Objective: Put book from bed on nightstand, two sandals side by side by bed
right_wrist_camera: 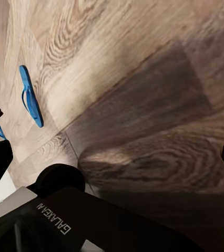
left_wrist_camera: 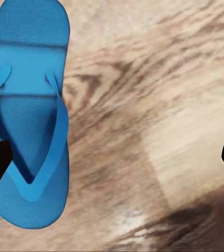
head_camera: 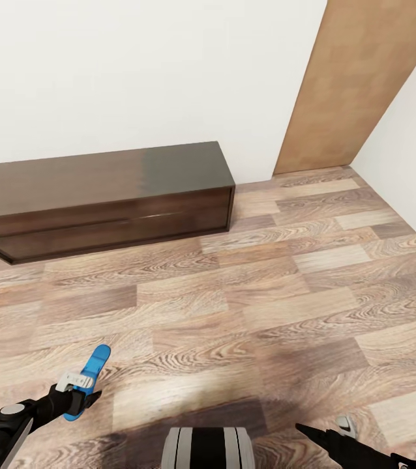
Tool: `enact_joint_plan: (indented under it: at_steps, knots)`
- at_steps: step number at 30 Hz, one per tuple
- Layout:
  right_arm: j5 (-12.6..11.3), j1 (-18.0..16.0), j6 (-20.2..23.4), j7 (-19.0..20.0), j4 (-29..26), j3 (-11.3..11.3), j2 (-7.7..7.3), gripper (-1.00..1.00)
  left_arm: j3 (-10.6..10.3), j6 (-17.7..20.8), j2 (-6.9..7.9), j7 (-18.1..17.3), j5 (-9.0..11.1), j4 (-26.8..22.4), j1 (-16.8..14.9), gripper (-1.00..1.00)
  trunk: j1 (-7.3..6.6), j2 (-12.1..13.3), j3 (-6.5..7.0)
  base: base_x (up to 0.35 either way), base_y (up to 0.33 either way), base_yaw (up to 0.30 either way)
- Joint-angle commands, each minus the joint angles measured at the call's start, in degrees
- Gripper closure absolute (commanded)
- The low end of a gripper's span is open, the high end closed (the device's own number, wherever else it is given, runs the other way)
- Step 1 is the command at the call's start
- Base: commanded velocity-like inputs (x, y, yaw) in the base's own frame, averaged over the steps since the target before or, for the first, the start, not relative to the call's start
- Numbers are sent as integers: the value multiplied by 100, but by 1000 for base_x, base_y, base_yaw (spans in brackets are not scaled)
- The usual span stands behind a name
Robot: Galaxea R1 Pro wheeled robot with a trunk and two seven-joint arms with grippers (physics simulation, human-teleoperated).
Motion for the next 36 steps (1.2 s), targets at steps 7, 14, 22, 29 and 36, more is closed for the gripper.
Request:
enact_joint_plan:
  at_steps: [7, 14, 22, 29, 36]
  knots:
    - [-34, -1, 44, 4, -1, -1, -1, -100, 22, 35, -4, -38, -26, -9, 0, -100, 12, -8, -115, 0, 0, 0]
    - [-34, -1, 45, 4, -1, -1, -1, -100, 24, 31, -4, -40, -26, -9, 2, -100, 12, -8, -115, 0, 60, 0]
    - [-32, -1, 44, 4, 1, -1, -1, -100, 29, 28, -4, -38, -27, -9, -2, -100, 12, -8, -115, 0, 83, 0]
    - [-31, -1, 45, 4, 0, -1, -1, -100, 30, 9, -4, -35, -26, -9, 1, -100, 12, -8, -115, 28, 60, 0]
    - [-32, -1, 42, 4, -2, -1, -1, -100, 32, -29, -4, -22, -26, -9, 1, -100, 12, -8, -115, 58, 84, 0]
